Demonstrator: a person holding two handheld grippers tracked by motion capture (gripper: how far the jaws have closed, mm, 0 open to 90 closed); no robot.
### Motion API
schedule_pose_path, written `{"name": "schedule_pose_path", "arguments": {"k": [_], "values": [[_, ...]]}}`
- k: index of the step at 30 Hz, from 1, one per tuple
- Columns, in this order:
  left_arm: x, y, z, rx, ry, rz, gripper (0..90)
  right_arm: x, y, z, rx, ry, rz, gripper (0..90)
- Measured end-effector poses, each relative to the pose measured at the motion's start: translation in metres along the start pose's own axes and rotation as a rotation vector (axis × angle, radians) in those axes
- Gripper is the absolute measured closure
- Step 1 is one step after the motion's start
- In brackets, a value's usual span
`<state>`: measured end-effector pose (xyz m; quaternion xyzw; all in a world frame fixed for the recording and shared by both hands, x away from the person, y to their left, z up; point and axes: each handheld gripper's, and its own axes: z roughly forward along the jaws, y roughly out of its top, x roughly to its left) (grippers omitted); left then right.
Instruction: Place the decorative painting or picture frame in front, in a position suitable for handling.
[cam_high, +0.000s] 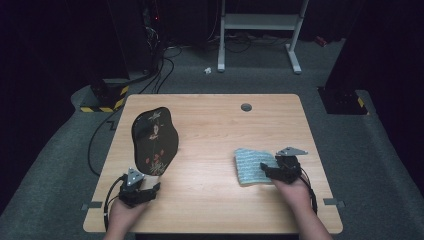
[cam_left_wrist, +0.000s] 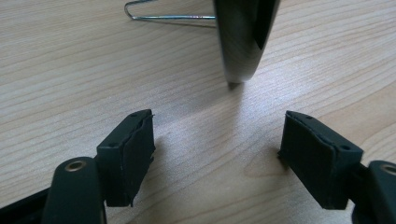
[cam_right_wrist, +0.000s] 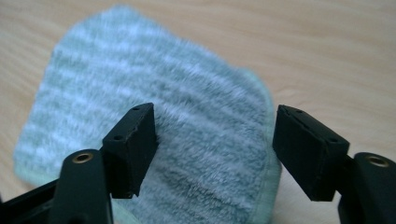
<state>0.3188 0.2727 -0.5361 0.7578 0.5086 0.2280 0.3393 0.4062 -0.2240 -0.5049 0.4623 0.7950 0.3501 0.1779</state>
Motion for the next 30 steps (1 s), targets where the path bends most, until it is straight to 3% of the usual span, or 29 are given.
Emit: {"name": "schedule_pose_path", "arguments": {"k": [3,8,11,13,15,17,20,21,24,30], "values": [[0.000,0.000,0.000,0.001,0.003,0.001,26.1,0.013,-0.012,-0.003,0.010,0.026,-0.023,30.9],[0.000,0.000,0.000,0.000,0.002,0.000,26.1,0.049,-0.031,-0.018,-0.020,0.095,-0.074,31.0],[-0.001,0.000,0.000,0.000,0.003,-0.002,26.1,0.065,-0.033,-0.024,-0.041,0.092,-0.122,30.4],[-0.001,0.000,0.000,0.000,0.003,-0.002,26.1,0.066,-0.027,-0.027,-0.063,0.072,-0.131,28.8],[-0.001,0.000,0.000,0.000,0.003,-0.002,26.1,0.060,-0.017,-0.027,-0.080,0.068,-0.110,26.8],[0.000,0.000,0.000,0.000,0.003,-0.002,26.1,0.053,-0.005,-0.022,-0.079,0.064,-0.081,23.8],[0.000,0.000,0.000,0.000,0.002,-0.002,26.1,0.049,0.004,-0.016,-0.068,0.056,-0.074,21.9],[0.000,0.000,0.000,0.001,0.002,-0.001,26.1,0.048,0.013,-0.006,-0.053,0.052,-0.074,21.4],[0.000,0.000,0.000,0.000,0.003,0.000,26.1,0.053,0.018,0.008,-0.016,0.048,-0.091,21.0],[0.000,0.000,0.000,0.001,0.001,0.000,26.1,0.069,0.010,0.030,0.069,0.028,-0.155,22.9]]}}
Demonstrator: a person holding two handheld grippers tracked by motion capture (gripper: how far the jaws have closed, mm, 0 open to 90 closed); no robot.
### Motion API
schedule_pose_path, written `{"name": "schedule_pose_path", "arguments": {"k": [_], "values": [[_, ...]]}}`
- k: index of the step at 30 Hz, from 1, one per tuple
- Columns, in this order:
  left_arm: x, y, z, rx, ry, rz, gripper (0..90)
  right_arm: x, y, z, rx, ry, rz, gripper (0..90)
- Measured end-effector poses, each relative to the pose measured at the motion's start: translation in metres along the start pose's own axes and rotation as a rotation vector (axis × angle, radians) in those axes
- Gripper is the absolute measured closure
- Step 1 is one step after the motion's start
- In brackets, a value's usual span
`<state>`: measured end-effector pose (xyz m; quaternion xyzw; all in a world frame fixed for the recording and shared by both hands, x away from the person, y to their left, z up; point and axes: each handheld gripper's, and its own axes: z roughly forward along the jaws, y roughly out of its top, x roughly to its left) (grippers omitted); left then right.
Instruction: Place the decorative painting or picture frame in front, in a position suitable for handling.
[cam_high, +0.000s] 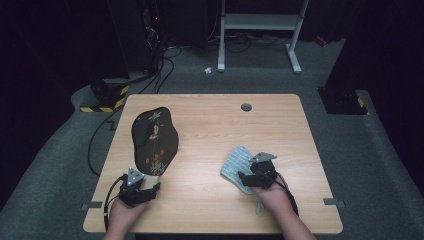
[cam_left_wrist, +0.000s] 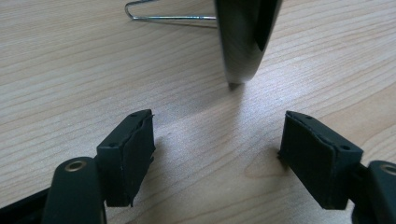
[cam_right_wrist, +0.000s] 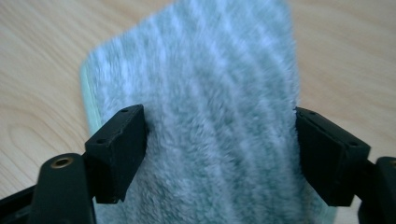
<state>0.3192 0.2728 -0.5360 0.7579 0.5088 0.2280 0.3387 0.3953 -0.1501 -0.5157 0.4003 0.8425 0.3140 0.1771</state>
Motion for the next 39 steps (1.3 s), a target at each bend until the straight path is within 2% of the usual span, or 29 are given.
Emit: {"name": "schedule_pose_path", "arguments": {"k": [2,3,4,5,6,7,8,10,14,15,16,17,18,20,22,24,28,33,37,39], "values": [[0.000,0.000,0.000,0.000,0.000,0.000,26.1,0.006,-0.004,0.001,-0.019,-0.028,-0.025,31.8],[0.000,0.000,0.000,0.000,0.000,0.000,26.1,0.006,-0.004,0.001,-0.019,-0.028,-0.025,31.8],[0.000,0.000,0.000,0.000,0.000,0.001,26.1,0.008,-0.005,-0.002,-0.031,-0.027,-0.039,45.5],[0.000,0.000,0.000,0.000,0.000,0.001,26.1,0.008,-0.005,-0.002,-0.031,-0.027,-0.039,45.5],[0.000,0.000,0.000,0.000,0.000,0.000,26.1,0.009,-0.006,-0.004,-0.037,-0.033,-0.055,57.0],[0.000,0.000,0.000,0.000,0.000,0.000,26.1,0.009,-0.006,-0.004,-0.037,-0.033,-0.055,57.0],[0.000,0.000,0.000,0.000,0.000,0.000,26.1,0.008,-0.008,-0.007,-0.046,-0.028,-0.047,62.3],[0.000,0.000,0.000,0.000,0.000,0.000,26.1,0.006,-0.009,-0.011,-0.053,-0.029,-0.037,64.5],[0.000,0.000,0.000,-0.001,0.001,-0.001,26.1,-0.003,-0.013,-0.032,-0.107,-0.065,-0.015,64.9],[0.000,0.000,0.000,-0.001,0.001,-0.001,26.1,-0.003,-0.013,-0.032,-0.107,-0.065,-0.015,64.9],[0.000,0.000,0.000,-0.001,0.002,0.000,26.2,-0.009,-0.018,-0.045,-0.124,-0.092,0.000,64.8],[0.000,0.000,0.000,-0.001,0.002,0.000,26.3,-0.009,-0.018,-0.045,-0.124,-0.092,0.000,64.8],[0.000,0.000,0.000,-0.001,0.002,0.000,26.3,-0.017,-0.026,-0.057,-0.136,-0.113,0.023,64.8],[0.000,0.000,0.000,0.000,0.002,0.000,26.4,-0.024,-0.036,-0.068,-0.139,-0.135,0.050,64.8],[0.000,0.000,0.000,0.000,0.002,0.000,26.4,-0.026,-0.040,-0.071,-0.139,-0.146,0.059,64.8],[0.000,0.000,0.000,-0.002,0.004,-0.002,26.8,-0.032,-0.056,-0.079,-0.125,-0.180,0.088,64.3],[0.000,0.000,0.000,-0.002,0.006,-0.003,27.0,-0.032,-0.069,-0.076,-0.101,-0.201,0.102,62.3],[-0.001,0.000,0.000,-0.002,0.014,-0.009,27.0,-0.034,-0.073,-0.069,-0.069,-0.191,0.116,58.0],[0.000,0.000,0.000,-0.001,0.027,-0.023,26.8,-0.034,-0.075,-0.065,-0.070,-0.187,0.128,52.3],[-0.001,0.000,0.000,-0.001,0.036,-0.019,25.5,-0.034,-0.074,-0.064,-0.078,-0.179,0.151,49.3]]}}
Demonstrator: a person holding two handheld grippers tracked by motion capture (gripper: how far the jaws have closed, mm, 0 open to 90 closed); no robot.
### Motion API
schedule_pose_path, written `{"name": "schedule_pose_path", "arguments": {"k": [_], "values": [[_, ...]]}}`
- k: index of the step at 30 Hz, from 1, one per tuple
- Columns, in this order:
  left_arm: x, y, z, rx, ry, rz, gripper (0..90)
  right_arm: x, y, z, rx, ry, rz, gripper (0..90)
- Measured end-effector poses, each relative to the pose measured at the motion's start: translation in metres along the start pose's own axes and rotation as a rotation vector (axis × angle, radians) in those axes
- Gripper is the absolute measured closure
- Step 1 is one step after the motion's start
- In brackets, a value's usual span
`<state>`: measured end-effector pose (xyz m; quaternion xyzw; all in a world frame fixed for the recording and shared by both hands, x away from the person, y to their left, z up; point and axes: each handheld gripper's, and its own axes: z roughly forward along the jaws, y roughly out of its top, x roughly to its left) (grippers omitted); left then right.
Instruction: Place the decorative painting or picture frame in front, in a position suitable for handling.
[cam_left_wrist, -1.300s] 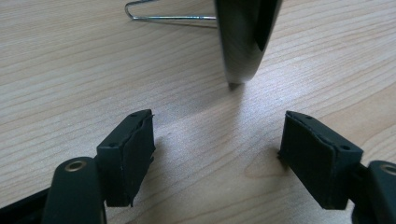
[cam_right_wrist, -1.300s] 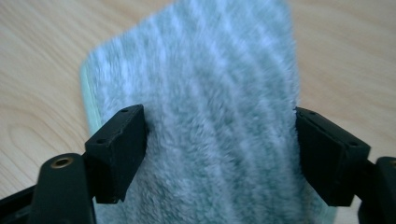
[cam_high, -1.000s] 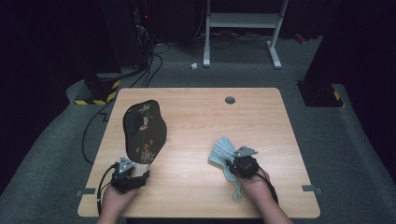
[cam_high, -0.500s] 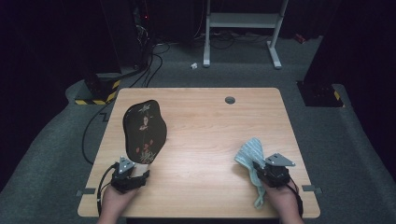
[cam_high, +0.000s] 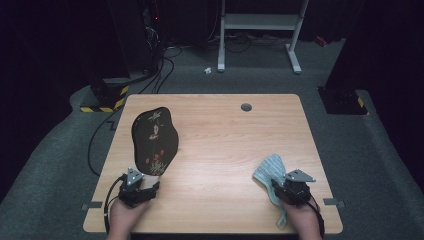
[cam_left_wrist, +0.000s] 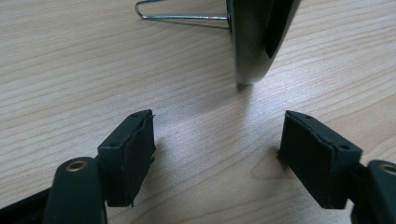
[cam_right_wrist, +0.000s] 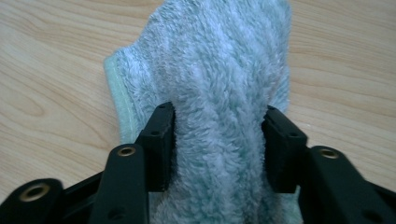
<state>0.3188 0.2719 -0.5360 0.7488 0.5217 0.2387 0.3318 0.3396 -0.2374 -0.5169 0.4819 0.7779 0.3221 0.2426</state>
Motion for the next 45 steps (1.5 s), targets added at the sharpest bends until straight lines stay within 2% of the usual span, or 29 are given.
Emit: {"name": "schedule_pose_path", "arguments": {"k": [6,12,13,18,21,25,29,30,33,42,45], "values": [[0.000,0.000,0.000,0.001,-0.010,-0.003,25.9,0.002,0.001,-0.001,-0.016,-0.005,0.009,42.8],[0.000,-0.001,0.000,0.001,-0.010,-0.005,25.8,0.000,0.001,-0.006,-0.059,-0.012,0.018,37.6],[-0.001,-0.001,-0.001,0.000,-0.007,-0.006,25.8,-0.001,0.001,-0.011,-0.082,-0.013,0.023,36.6],[-0.002,-0.002,-0.002,0.004,-0.013,-0.001,25.3,-0.003,0.003,-0.015,-0.129,-0.011,0.007,36.2],[-0.001,-0.001,-0.002,0.021,-0.025,0.003,20.1,-0.006,0.002,-0.016,-0.158,0.002,0.015,38.0],[0.000,0.001,-0.001,0.031,-0.027,0.006,17.9,-0.012,0.001,-0.017,-0.163,0.003,0.033,38.1],[0.000,0.003,-0.003,0.009,-0.017,0.005,18.0,-0.014,-0.001,-0.019,-0.159,-0.003,0.039,38.0],[-0.001,0.004,-0.007,-0.015,-0.019,0.003,18.1,-0.015,-0.001,-0.020,-0.159,-0.003,0.046,38.0],[-0.002,0.005,-0.010,-0.027,-0.029,0.013,18.2,-0.016,-0.001,-0.020,-0.158,-0.002,0.050,38.0],[-0.007,0.009,-0.023,-0.083,-0.051,0.016,18.5,-0.012,0.001,-0.019,-0.151,0.026,0.035,38.6],[-0.007,0.012,-0.023,-0.095,-0.062,-0.004,18.4,-0.012,0.002,-0.017,-0.147,0.041,0.043,38.3]]}}
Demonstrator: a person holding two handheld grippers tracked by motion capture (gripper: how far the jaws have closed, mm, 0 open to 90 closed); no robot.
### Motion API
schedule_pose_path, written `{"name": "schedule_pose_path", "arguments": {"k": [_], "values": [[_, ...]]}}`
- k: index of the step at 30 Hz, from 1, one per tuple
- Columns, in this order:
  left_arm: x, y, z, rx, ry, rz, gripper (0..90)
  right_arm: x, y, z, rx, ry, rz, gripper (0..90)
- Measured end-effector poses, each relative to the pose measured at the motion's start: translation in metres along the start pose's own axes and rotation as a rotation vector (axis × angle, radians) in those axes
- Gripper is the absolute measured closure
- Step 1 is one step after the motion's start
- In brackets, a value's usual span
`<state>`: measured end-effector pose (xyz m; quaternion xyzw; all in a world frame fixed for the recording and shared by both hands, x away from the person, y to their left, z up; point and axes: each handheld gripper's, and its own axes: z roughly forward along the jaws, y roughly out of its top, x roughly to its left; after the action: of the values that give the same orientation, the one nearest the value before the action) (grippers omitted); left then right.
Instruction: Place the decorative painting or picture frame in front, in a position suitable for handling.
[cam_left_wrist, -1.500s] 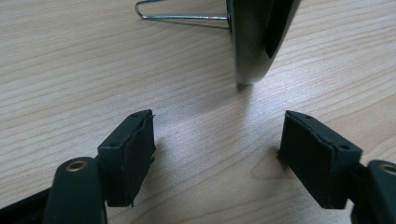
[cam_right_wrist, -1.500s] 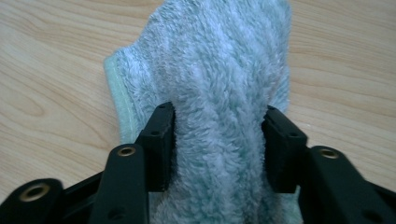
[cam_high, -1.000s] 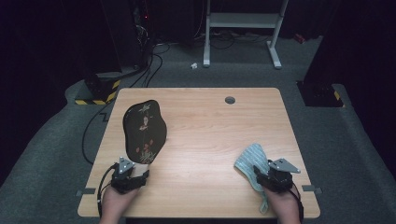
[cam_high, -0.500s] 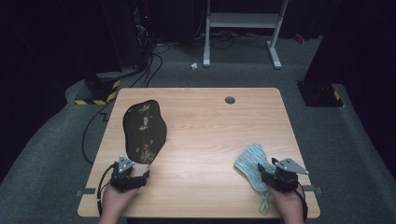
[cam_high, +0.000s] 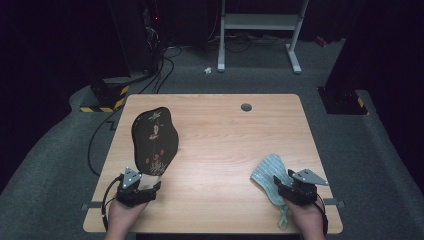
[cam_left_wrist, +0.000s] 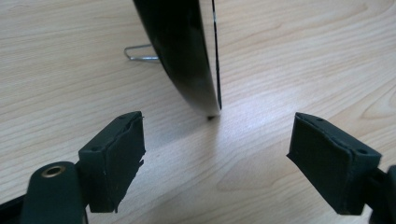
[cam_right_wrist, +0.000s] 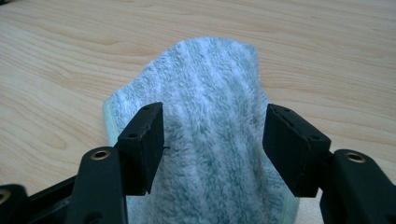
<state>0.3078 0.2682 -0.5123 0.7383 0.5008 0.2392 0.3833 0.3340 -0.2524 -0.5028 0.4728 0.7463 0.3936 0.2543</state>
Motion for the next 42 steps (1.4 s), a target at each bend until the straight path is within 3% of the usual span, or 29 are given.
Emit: {"name": "schedule_pose_path", "arguments": {"k": [4,8,12,26,29,31,32,35,37,40,42], "values": [[-0.004,0.000,-0.004,-0.006,0.011,0.024,18.3,0.001,0.001,-0.004,-0.018,0.012,-0.005,41.7],[-0.001,0.003,-0.006,-0.017,0.011,0.005,18.0,0.001,0.001,-0.004,-0.017,0.020,-0.006,42.1],[-0.001,0.007,-0.010,-0.025,0.016,0.025,18.9,0.004,0.001,-0.004,-0.029,0.040,-0.025,44.5],[0.006,0.013,-0.017,-0.049,0.009,-0.002,19.5,0.009,0.000,-0.002,-0.016,0.045,-0.045,42.1],[0.008,0.015,-0.018,-0.057,-0.014,-0.038,19.4,0.008,0.001,-0.001,-0.013,0.059,-0.026,40.5],[0.006,0.016,-0.020,-0.060,-0.008,-0.023,19.2,0.009,0.002,-0.002,-0.017,0.060,-0.026,40.0],[0.003,0.016,-0.024,-0.061,0.020,0.011,19.2,0.012,0.003,-0.003,-0.027,0.060,-0.038,38.8],[0.008,0.018,-0.025,-0.074,0.010,-0.033,18.9,0.013,0.004,0.001,-0.026,0.058,-0.045,38.0],[0.009,0.019,-0.027,-0.085,0.012,-0.037,18.9,0.011,0.004,0.003,-0.022,0.071,-0.018,38.0],[0.012,0.023,-0.028,-0.097,0.009,-0.044,18.9,0.011,0.004,0.004,-0.022,0.064,-0.030,38.3],[0.014,0.027,-0.029,-0.112,0.005,-0.051,18.9,0.009,0.004,0.004,-0.020,0.064,-0.011,38.3]]}}
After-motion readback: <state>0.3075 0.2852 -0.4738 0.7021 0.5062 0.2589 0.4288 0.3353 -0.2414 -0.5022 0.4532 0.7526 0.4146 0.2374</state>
